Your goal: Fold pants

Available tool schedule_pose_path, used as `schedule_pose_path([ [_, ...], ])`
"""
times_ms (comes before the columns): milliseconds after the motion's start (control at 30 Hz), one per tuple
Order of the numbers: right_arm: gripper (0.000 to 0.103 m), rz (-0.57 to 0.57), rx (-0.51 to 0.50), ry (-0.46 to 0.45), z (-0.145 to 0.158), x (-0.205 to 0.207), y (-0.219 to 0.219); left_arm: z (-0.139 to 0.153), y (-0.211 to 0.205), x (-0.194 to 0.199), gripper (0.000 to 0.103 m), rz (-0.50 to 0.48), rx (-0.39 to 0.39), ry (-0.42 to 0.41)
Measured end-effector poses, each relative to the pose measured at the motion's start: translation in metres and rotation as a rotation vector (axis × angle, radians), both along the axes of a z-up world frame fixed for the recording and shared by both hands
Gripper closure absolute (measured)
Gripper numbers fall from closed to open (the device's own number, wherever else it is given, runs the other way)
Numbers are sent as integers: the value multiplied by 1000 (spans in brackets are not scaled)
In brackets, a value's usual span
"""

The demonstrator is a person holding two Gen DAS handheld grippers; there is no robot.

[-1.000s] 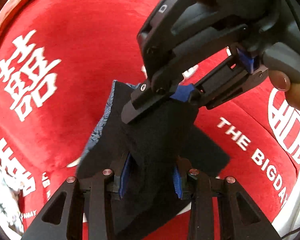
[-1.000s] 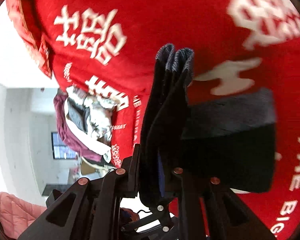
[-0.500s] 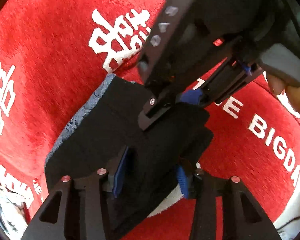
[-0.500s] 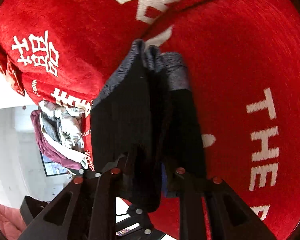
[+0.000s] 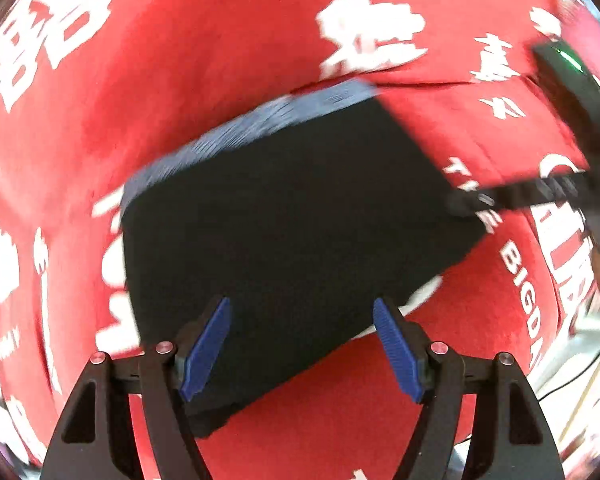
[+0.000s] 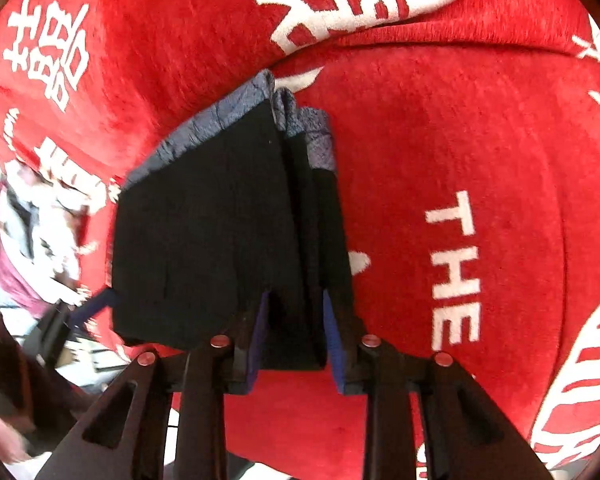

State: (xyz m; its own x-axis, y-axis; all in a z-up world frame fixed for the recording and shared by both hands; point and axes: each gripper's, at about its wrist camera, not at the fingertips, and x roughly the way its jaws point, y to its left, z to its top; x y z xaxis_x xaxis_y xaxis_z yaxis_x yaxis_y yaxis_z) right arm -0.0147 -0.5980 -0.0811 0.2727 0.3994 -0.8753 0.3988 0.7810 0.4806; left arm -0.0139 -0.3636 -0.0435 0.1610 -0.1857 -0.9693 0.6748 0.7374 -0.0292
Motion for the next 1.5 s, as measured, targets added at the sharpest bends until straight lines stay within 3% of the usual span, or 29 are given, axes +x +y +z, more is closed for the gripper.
schedule_pose_path([
  [167,64,-1,-70,19,-3,-7,6,-8,24,18,29,130,14,69],
  [200,63,-8,-69,23,-3,-9,6,-8,25,20,27,132,15,71],
  [233,61,-14,-71,28,-3,-10,6,-10,25,20,17,132,17,68],
  [300,59,-23,-79,38,-3,-11,6,-10,27,22,8,136,16,61],
  [433,58,-28,-95,52,3,-5,11,-12,31,27,8,153,13,75],
  [567,50,-36,-108,73,3,-3,13,-14,32,32,8,157,19,79],
  [633,48,-43,-102,74,4,-4,14,-15,33,33,1,154,23,85],
  [1033,35,-69,-94,90,3,-11,5,-27,53,52,1,248,20,159],
  [1500,33,-86,-90,66,14,-9,-6,-32,52,68,1,266,40,162],
])
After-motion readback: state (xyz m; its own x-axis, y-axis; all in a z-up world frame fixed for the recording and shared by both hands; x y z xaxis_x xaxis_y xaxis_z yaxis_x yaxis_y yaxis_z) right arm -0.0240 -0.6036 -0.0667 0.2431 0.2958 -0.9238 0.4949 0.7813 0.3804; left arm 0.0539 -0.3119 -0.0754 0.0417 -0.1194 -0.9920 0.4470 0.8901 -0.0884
